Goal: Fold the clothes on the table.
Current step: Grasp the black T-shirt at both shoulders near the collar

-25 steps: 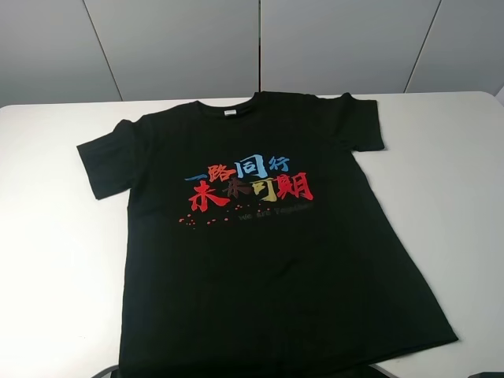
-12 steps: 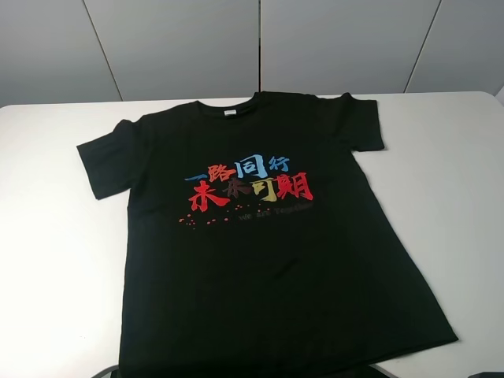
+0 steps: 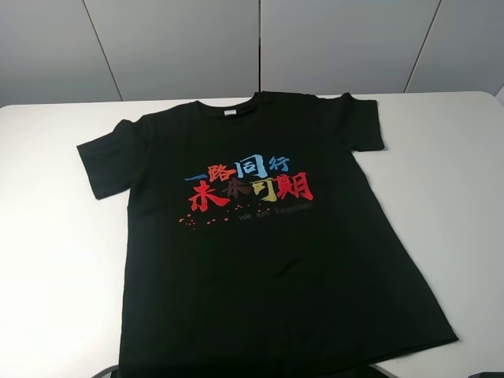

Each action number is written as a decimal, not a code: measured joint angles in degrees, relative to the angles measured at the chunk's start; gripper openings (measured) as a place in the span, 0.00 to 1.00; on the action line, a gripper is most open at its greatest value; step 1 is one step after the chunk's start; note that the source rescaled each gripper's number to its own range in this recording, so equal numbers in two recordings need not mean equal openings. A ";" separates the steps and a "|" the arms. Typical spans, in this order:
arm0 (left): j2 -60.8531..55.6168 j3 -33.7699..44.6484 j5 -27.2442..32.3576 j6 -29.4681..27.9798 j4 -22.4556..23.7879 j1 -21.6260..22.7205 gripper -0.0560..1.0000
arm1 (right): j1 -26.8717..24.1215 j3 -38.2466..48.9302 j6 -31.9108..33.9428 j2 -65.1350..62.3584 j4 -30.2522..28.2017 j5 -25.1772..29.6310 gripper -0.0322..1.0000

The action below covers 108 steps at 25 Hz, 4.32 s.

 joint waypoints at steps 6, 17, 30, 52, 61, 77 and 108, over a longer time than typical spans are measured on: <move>0.00 0.00 0.00 0.00 0.00 0.00 1.00 | 0.00 0.00 0.00 0.00 0.00 0.00 0.93; 13.99 -8.30 0.57 2.81 1.04 0.00 1.00 | 0.00 -8.01 0.02 16.08 0.29 -0.35 0.93; 54.24 -27.16 1.06 24.68 -4.08 0.00 1.00 | 0.00 -27.13 -27.83 58.51 14.90 -3.86 0.93; 103.75 -28.02 -21.43 38.73 1.27 -18.38 1.00 | 10.96 -37.26 -42.99 99.86 8.96 -7.21 0.93; 113.25 -28.02 -26.00 38.96 1.84 -18.98 1.00 | 10.96 -37.26 -43.10 100.98 8.96 -9.57 0.93; 114.50 -36.10 -20.60 39.63 2.58 -20.97 1.00 | 10.96 -37.26 -43.21 102.65 8.96 -9.97 0.93; 119.02 -37.09 -18.44 38.98 7.88 -21.05 0.06 | 11.07 -37.26 -44.34 104.57 7.98 -11.60 0.93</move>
